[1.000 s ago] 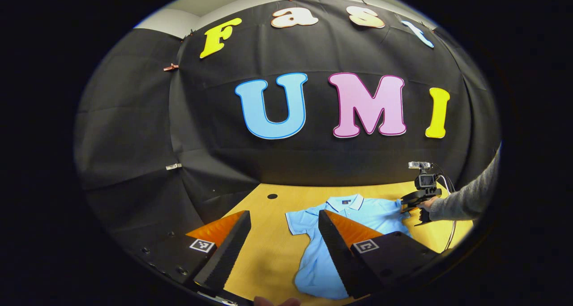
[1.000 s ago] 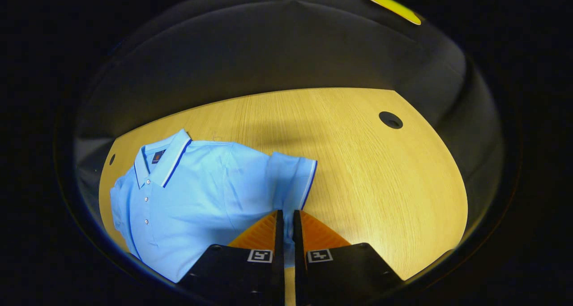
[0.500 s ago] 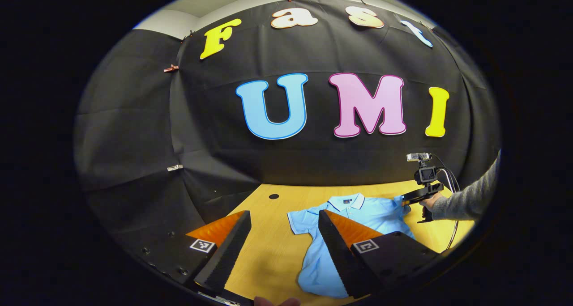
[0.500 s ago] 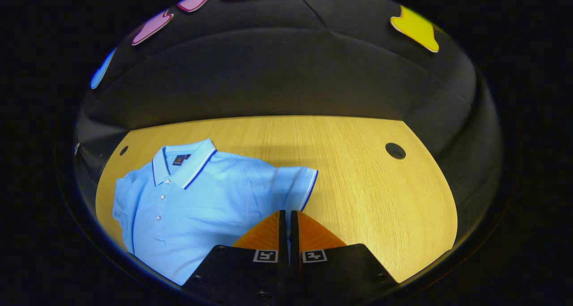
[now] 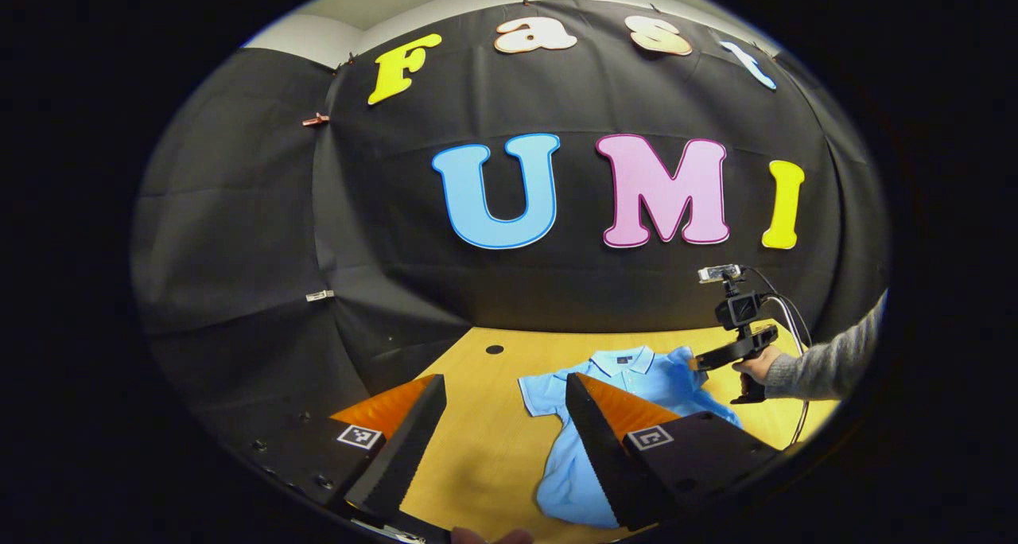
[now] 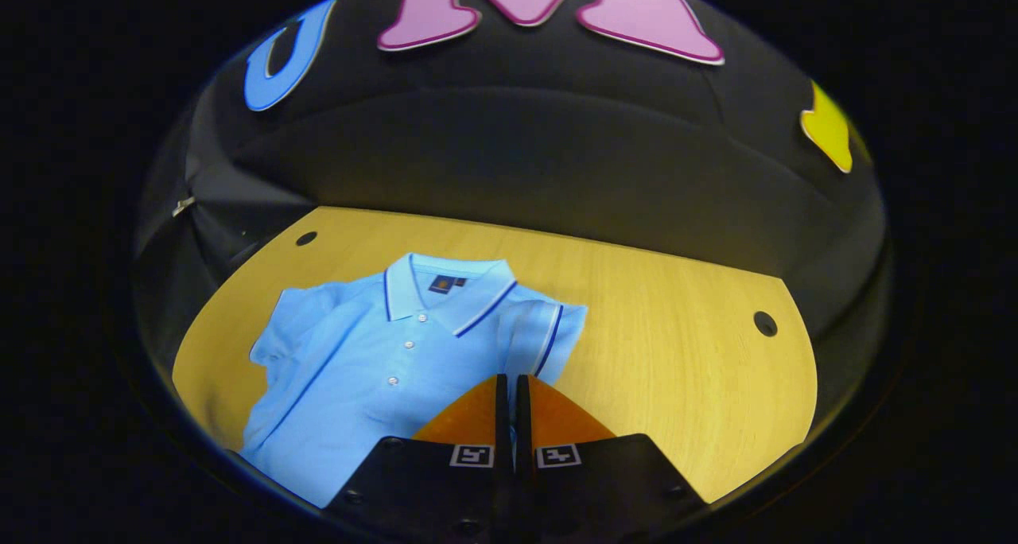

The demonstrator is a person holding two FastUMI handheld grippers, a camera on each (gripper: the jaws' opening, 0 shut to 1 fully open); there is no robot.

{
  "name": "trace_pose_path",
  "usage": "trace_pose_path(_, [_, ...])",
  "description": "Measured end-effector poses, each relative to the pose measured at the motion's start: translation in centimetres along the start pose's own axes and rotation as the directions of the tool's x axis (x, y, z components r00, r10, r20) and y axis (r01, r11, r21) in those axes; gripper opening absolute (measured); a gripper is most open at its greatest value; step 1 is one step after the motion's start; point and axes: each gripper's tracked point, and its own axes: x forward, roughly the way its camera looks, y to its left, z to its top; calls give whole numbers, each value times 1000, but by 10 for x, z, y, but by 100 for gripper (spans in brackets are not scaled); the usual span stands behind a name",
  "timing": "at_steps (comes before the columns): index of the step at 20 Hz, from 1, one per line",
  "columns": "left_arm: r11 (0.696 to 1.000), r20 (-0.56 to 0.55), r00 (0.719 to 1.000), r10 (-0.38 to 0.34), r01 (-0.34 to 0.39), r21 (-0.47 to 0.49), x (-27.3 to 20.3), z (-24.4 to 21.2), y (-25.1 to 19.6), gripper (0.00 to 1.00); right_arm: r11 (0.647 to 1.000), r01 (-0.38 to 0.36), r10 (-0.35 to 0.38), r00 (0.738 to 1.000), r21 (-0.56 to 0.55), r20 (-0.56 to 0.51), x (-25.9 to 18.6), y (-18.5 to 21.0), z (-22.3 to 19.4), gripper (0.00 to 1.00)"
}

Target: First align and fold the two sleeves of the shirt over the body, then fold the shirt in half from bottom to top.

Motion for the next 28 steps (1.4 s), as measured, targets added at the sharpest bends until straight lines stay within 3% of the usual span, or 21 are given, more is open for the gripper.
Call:
trace_pose_path(5, [999,-8,999,32,-32,-7,-9,-6,13,96,986,-98,94,995,-135,-37,1,63,-13,5])
trace_pose_path(10, [998,-26,997,66,-67,-20,-16,-13,25,96,965,-173,153,982,-197,-111,10,109,-38,5])
trace_pose_path(20, [996,-44,995,90,-91,-24,-14,-20,31,96,961,-222,188,961,-162,-200,21,137,-68,6])
trace_pose_path(23, [996,-47,995,89,-90,-23,-13,-20,31,96,964,-240,213,955,-115,-205,19,138,-69,16])
trace_pose_path(24, [996,-46,995,88,-89,-21,-12,-21,31,96,965,-245,222,953,-97,-205,16,139,-67,24])
trace_pose_path(25, [996,-46,995,87,-88,-20,-11,-20,30,96,966,-243,223,954,-84,-203,19,139,-68,22])
trace_pose_path(27, [996,-47,995,84,-85,-19,-7,-20,31,96,970,-231,214,958,-73,-191,18,136,-65,36])
trace_pose_path(28, [996,-47,996,81,-82,-18,-2,-19,29,96,970,-236,221,958,-64,-185,17,138,-65,49])
